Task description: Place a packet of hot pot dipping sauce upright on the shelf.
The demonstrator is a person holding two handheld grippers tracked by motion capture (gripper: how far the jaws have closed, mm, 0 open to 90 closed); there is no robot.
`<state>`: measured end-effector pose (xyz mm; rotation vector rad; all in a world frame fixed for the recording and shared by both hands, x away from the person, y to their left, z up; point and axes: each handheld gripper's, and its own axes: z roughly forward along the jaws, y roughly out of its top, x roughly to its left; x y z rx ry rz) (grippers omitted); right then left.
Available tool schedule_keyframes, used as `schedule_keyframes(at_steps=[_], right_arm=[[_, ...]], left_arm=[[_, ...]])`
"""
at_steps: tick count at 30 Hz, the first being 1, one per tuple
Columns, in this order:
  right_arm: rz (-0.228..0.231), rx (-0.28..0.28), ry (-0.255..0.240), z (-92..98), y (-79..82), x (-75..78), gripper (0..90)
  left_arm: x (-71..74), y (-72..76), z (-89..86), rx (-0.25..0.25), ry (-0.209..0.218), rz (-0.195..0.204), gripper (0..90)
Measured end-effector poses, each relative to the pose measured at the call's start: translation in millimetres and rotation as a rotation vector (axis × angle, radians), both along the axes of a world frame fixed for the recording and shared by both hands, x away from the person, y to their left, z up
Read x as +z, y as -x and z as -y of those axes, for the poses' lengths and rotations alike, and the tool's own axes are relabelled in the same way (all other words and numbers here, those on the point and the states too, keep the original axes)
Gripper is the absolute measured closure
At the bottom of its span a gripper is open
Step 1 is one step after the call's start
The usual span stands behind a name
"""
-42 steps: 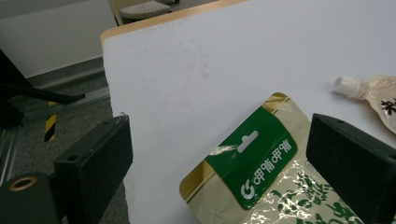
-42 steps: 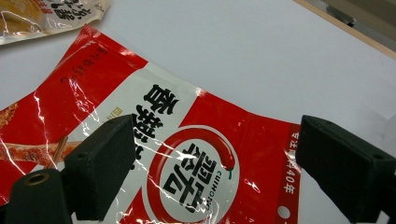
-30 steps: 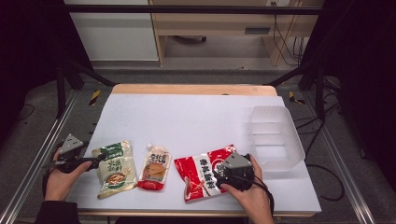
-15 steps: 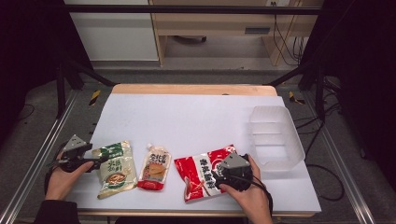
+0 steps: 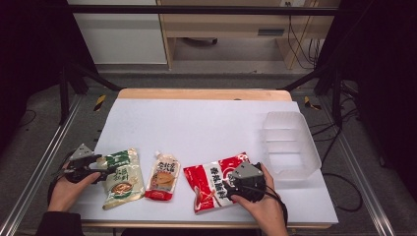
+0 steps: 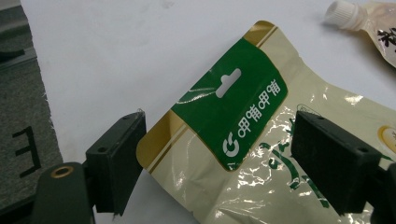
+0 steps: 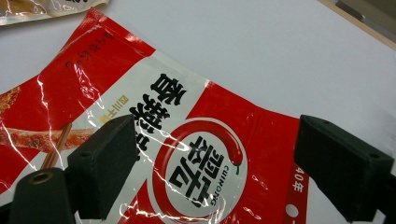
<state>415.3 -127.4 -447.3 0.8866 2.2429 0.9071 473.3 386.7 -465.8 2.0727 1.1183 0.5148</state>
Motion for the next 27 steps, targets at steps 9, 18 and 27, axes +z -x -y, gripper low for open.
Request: schedule_keyframes(at_steps=[9, 18, 27], right_arm=[[-0.002, 0.0, 0.004, 0.4, 0.7, 0.1, 14.1], [-0.005, 0.006, 0.019, 0.0, 0.7, -0.8, 14.2], [-0.009, 0.01, 0.03, -3.1, 0.7, -2.4, 14.4]], left_arm=[[9.4, 15.6, -1.0, -0.033, 0.033, 0.025, 28.7], [7.1, 24.7, -7.7, -0.093, 0.046, -0.048, 40.1], [-0.7, 9.3, -6.8, -0.078, 0.001, -0.054, 60.6]])
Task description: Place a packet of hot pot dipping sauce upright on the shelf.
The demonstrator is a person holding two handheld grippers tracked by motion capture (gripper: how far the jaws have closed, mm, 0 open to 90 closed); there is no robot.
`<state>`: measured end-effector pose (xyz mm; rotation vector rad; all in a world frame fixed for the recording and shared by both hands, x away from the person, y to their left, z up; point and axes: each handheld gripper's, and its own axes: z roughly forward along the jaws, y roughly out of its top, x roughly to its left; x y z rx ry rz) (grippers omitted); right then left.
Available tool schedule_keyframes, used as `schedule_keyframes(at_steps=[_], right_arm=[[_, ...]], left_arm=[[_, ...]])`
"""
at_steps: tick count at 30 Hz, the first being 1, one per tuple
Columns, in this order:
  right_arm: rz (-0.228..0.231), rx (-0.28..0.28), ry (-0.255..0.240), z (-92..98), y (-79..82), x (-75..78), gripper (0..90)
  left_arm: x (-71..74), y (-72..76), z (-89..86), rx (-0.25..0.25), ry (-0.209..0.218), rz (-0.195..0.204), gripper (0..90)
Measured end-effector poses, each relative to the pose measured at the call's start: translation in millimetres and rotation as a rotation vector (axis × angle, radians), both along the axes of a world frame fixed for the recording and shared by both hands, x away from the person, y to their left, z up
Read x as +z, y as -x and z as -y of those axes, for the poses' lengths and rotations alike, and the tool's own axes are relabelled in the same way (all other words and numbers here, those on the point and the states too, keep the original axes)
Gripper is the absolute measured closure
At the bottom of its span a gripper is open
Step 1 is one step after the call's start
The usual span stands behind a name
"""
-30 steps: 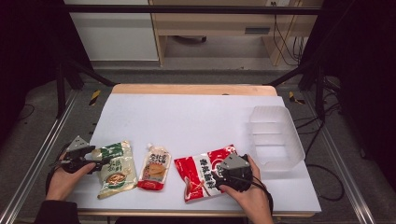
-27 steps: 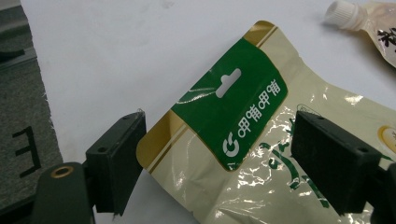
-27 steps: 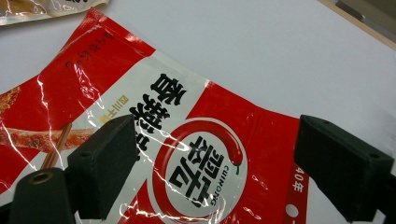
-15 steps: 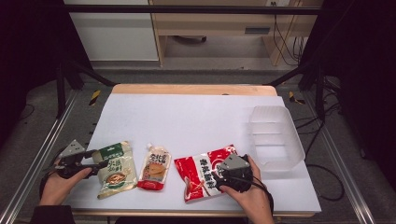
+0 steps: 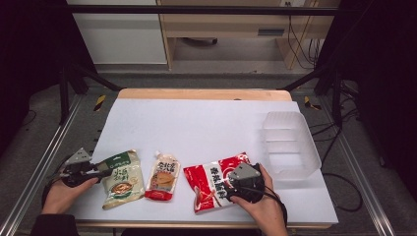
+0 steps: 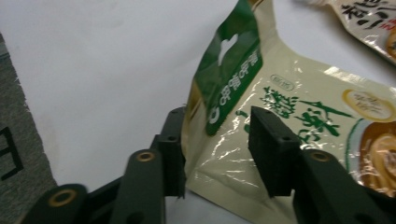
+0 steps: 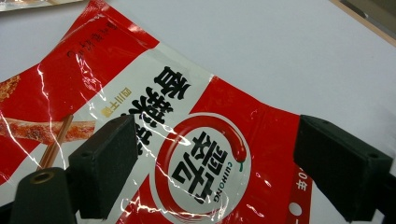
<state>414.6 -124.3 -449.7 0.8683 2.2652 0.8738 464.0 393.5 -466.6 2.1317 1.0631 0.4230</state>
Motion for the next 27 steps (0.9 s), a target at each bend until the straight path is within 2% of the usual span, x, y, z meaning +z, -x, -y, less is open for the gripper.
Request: schedule_keyframes(at_steps=[6, 10, 13, 15, 16, 17, 18, 19, 24, 27], right_arm=[[0.002, -0.002, 0.0, 0.6, -0.5, 0.0, 14.5], [0.002, -0.003, 0.005, 0.0, -0.3, -0.2, 14.5], [0.003, -0.002, 0.002, 0.6, -0.3, 0.0, 14.4], [0.006, -0.005, 0.002, 1.2, -0.5, 0.3, 14.5], [0.005, -0.006, 0.001, 1.4, -0.4, 0.3, 14.4], [0.006, -0.006, 0.001, 1.6, -0.4, 0.5, 14.4], [0.006, -0.006, 0.001, 1.6, -0.4, 0.5, 14.4], [0.007, -0.004, -0.001, 1.8, -0.4, 0.7, 14.4], [0.008, -0.003, 0.001, 1.8, -0.6, 0.7, 14.4], [0.007, -0.003, 0.003, 1.7, -0.4, 0.9, 14.4]], left_arm=[[1.1, -0.9, -2.2, 0.027, -0.02, -0.006, 78.6], [1.5, -1.4, -1.1, 0.023, -0.033, -0.016, 84.7], [5.3, -0.3, -2.4, 0.03, -0.025, -0.011, 88.9], [12.7, 3.1, -9.0, 0.033, 0.003, -0.001, 89.4], [12.7, 3.1, -9.0, 0.033, 0.003, -0.001, 89.7], [19.2, 7.2, -14.5, 0.032, 0.035, 0.014, 89.9], [19.2, 7.2, -14.5, 0.032, 0.035, 0.014, 90.0], [26.0, 12.5, -17.1, 0.041, 0.055, 0.031, 90.0], [45.6, 24.2, -19.6, 0.045, 0.092, 0.073, 90.0], [60.2, 30.1, -16.8, 0.023, 0.11, 0.106, 90.0]])
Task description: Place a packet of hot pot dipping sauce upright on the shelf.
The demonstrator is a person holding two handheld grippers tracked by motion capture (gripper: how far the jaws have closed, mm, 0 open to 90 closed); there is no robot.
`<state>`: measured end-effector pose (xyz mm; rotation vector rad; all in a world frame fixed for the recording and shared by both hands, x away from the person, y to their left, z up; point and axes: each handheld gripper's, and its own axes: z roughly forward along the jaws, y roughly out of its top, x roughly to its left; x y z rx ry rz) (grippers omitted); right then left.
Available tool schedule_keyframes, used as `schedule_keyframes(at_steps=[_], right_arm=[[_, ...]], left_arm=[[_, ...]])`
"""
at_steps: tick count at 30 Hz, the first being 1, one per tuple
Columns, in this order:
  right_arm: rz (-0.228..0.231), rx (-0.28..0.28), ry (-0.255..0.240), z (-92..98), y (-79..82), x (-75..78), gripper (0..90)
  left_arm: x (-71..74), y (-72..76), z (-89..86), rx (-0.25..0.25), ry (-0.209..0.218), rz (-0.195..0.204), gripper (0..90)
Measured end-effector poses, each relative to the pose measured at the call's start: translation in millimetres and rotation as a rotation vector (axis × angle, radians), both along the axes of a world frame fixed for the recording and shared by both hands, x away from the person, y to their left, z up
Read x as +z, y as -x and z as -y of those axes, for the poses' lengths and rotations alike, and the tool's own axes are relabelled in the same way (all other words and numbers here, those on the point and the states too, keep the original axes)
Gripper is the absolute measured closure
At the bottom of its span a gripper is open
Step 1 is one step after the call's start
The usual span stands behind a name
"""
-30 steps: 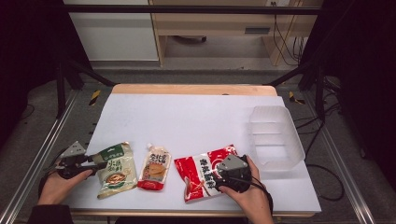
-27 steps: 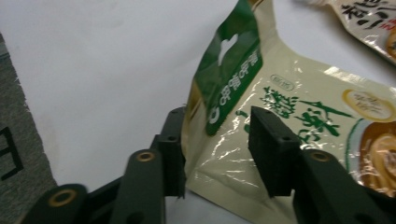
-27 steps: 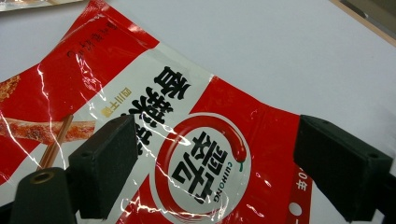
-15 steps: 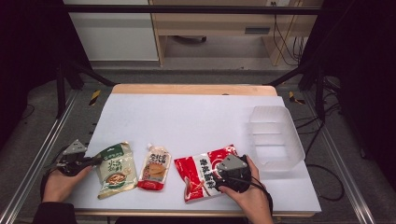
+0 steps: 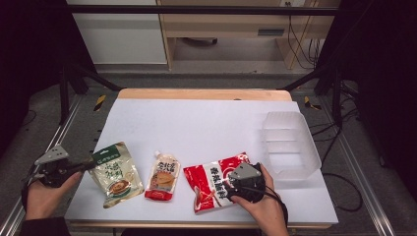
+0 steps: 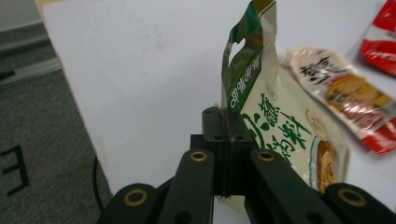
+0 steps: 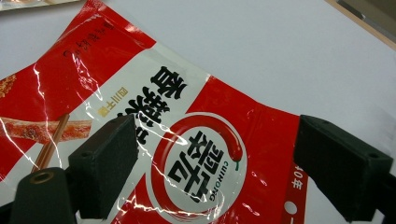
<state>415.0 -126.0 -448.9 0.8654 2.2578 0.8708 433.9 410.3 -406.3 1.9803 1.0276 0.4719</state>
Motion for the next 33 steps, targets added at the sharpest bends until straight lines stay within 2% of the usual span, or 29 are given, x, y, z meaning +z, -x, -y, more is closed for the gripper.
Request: schedule_keyframes(at_steps=[4, 9, 13, 14, 21, 24, 27, 33], right_arm=[[0.0, 0.002, 0.0, 0.1, -0.1, 0.1, 14.4], [0.0, 0.001, -0.003, 0.8, 0.1, 0.4, 14.3], [0.0, -0.001, -0.003, 1.0, -0.1, 0.3, 14.4], [-0.001, 0.001, 0.0, 0.6, -0.2, 0.0, 14.4], [0.0, 0.009, 0.001, 0.0, -0.2, -0.1, 14.2], [0.001, 0.009, 0.002, 0.3, -0.2, 0.1, 14.1], [0.0, 0.008, -0.001, 0.1, -0.2, 0.1, 14.1], [-0.006, 0.008, -0.008, -1.3, -0.7, -1.2, 13.9]], left_arm=[[18.6, 7.9, 6.9, -0.054, 0.021, 0.034, 90.0], [39.6, 17.9, 13.8, -0.114, 0.012, 0.064, 90.0], [51.2, 23.1, 20.7, -0.122, -0.016, 0.094, 90.0], [56.2, 24.3, 27.1, -0.111, -0.029, 0.112, 90.0], [61.2, 23.9, 40.5, -0.068, -0.018, 0.167, 90.0], [60.9, 23.4, 43.9, -0.051, -0.007, 0.175, 90.0], [61.7, 23.1, 49.1, -0.061, 0.008, 0.181, 90.0], [68.5, 23.3, 61.9, -0.086, -0.016, 0.196, 90.0]])
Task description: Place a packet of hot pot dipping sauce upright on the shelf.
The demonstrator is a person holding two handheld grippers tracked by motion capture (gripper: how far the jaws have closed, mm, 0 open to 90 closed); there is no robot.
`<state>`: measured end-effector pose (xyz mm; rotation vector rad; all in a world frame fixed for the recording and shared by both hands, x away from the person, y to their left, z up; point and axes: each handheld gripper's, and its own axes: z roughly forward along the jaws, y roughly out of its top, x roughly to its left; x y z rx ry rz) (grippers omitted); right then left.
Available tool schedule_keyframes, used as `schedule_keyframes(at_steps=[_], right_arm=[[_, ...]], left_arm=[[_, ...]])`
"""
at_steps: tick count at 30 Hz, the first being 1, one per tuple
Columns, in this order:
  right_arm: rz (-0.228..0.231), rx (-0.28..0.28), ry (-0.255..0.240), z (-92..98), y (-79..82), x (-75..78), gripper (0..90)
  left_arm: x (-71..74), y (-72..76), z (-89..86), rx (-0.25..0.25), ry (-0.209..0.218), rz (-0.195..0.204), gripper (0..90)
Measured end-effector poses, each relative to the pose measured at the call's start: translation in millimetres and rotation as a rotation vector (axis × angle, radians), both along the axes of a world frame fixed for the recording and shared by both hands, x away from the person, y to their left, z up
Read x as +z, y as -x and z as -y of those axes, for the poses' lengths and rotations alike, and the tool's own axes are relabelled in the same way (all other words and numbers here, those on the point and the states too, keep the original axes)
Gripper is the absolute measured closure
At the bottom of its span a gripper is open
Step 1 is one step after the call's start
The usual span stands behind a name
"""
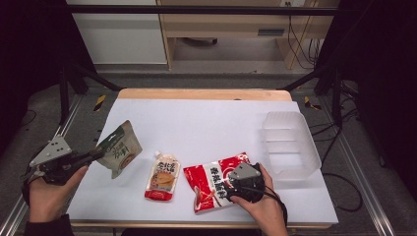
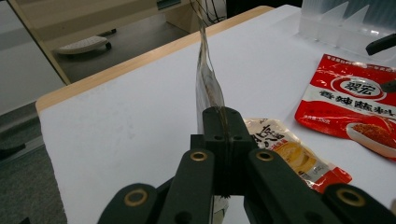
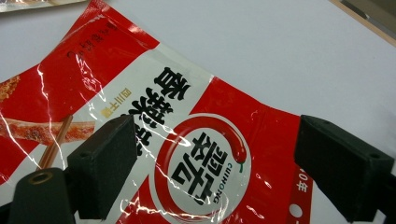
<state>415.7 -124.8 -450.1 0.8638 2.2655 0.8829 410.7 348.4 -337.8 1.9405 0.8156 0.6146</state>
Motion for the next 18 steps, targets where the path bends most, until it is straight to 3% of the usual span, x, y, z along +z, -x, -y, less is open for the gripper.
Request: schedule_keyframes(at_steps=[8, 13, 18], right_arm=[[-0.028, -0.001, -0.067, -2.4, -7.1, 1.8, 14.0], [-0.011, 0.013, -0.065, -1.6, -9.0, 22.7, 14.3], [-0.038, 0.001, -0.062, 7.0, -20.1, 49.4, 14.1]], left_arm=[[9.2, -7.3, 20.3, -0.041, -0.032, 0.003, 90.0], [17.7, -12.3, 34.4, -0.076, -0.021, 0.016, 90.0], [26.6, -17.0, 45.8, -0.103, -0.034, 0.024, 90.0]])
